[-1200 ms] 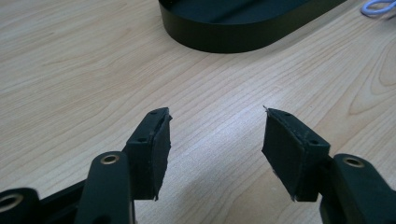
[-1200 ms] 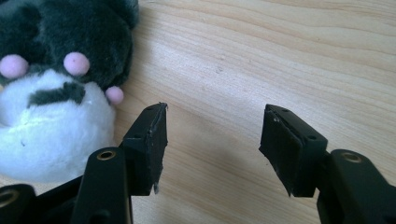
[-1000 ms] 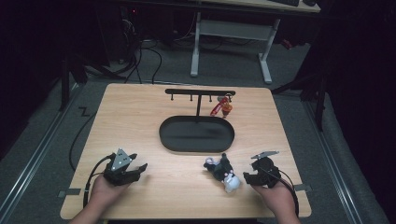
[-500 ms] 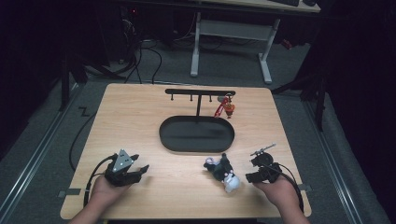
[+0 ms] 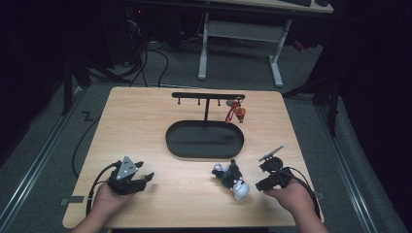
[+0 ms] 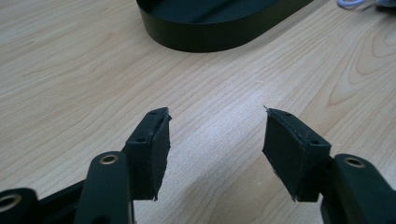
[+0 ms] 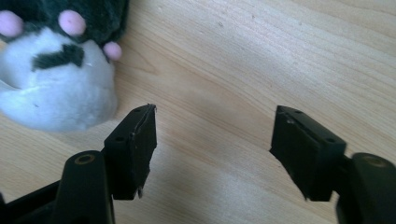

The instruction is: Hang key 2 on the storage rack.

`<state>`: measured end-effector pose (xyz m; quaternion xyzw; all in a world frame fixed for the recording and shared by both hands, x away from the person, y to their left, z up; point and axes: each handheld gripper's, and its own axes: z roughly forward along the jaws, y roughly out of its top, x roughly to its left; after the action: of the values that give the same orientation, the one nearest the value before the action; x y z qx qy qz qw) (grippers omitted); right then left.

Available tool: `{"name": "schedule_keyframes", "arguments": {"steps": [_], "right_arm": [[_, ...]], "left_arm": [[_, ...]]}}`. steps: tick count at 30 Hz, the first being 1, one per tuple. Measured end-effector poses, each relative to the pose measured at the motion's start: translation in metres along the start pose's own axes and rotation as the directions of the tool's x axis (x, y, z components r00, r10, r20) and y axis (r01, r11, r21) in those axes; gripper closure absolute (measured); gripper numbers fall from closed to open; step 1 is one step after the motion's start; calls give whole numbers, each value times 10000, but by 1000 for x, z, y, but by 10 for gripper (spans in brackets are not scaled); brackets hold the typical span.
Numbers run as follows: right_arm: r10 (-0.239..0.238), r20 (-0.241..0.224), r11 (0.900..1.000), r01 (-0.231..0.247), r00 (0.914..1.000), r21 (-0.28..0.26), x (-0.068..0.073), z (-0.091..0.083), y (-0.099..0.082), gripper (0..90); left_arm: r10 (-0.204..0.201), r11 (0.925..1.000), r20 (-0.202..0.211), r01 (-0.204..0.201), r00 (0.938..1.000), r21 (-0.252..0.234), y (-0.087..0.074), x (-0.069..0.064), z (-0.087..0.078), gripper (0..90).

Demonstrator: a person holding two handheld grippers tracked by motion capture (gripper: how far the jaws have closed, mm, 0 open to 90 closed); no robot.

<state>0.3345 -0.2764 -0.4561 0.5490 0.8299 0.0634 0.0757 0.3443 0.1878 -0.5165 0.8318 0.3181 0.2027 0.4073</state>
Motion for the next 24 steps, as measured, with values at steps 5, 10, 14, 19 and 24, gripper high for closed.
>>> {"name": "schedule_keyframes", "arguments": {"steps": [5,10,14,19,24], "right_arm": [[381,-245,9992,-384,9990,-113,1,-8,5,281],[-22,-413,9997,11,9991,-252,11,-24,15,257],[-380,-606,9983,352,9974,-470,23,-32,20,231],[-639,-973,9974,604,9932,-390,40,-25,23,203],[-966,-1161,9951,937,9885,-305,57,-17,26,199]], "left_arm": [[-50,10000,-24,50,10000,-19,0,1,-1,411],[-81,10000,-52,81,10000,37,0,2,0,411],[17,10000,-72,-17,10000,35,0,2,0,411],[125,9999,-1,-125,9999,37,1,0,1,410],[250,9997,62,-250,9997,30,3,-2,2,410]]}}
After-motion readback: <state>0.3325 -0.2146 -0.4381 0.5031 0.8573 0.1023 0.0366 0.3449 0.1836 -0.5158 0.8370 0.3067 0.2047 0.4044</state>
